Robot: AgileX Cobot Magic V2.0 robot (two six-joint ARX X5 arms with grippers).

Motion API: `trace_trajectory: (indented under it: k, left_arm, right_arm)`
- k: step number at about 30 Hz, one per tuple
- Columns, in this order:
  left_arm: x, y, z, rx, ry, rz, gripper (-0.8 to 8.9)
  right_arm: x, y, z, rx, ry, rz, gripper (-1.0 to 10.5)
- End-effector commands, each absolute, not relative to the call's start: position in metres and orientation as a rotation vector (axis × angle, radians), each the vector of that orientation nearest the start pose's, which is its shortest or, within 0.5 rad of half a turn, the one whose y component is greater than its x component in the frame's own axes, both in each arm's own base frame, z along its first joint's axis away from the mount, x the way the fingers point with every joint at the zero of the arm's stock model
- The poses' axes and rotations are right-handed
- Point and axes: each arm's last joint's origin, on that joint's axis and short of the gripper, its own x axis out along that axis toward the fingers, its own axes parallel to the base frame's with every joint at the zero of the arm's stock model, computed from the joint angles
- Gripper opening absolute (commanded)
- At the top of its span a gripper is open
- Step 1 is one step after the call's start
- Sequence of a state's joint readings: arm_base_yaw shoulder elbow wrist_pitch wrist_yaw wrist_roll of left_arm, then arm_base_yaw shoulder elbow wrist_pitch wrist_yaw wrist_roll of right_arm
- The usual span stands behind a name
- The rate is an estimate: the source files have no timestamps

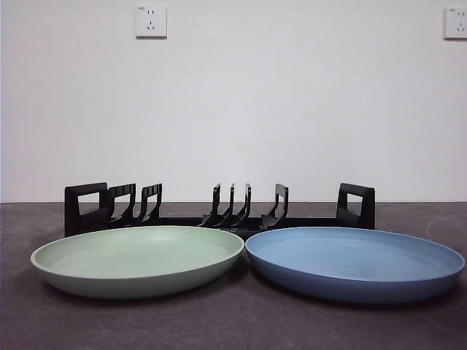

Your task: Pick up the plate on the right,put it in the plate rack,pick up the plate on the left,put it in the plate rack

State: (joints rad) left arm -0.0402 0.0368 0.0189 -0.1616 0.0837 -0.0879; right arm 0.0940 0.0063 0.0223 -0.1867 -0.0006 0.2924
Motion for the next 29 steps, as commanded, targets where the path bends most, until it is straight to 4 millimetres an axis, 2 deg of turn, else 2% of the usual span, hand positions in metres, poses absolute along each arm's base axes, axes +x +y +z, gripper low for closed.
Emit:
trace_trajectory:
  k: [1, 5, 11, 18, 22, 27, 28, 29]
  left_arm:
    - [0.096, -0.006, 0.160, -0.153, 0.177, -0.104, -0.06]
    - [0.095, -0.006, 0.176, -0.218, 0.191, -0.102, -0.06]
    - [0.103, -0.008, 0.206, -0.224, 0.228, -0.163, -0.06]
    - [0.123, -0.012, 0.235, -0.237, 0.303, -0.270, -0.06]
    - [0.137, -0.015, 0.243, -0.257, 0.368, -0.357, -0.05]
    - [0.158, -0.020, 0.250, -0.296, 0.456, -0.491, 0.01]
    - [0.161, -0.021, 0.251, -0.303, 0.470, -0.517, 0.11]
    - [0.164, -0.023, 0.253, -0.307, 0.480, -0.535, 0.72]
  right_arm:
    - [0.095, 0.009, 0.160, 0.314, 0.172, 0.069, -0.1]
    - [0.096, 0.009, 0.171, 0.315, 0.187, 0.067, -0.1]
    - [0.104, 0.010, 0.196, 0.311, 0.255, 0.056, -0.1]
    - [0.131, 0.016, 0.221, 0.313, 0.400, 0.148, -0.1]
    - [0.153, 0.020, 0.224, 0.318, 0.513, 0.224, -0.1]
    - [0.186, 0.025, 0.216, 0.273, 0.721, 0.284, 0.0]
    - [0.193, 0.027, 0.213, 0.270, 0.767, 0.297, 0.2]
    - [0.200, 0.028, 0.211, 0.277, 0.810, 0.300, 0.9]
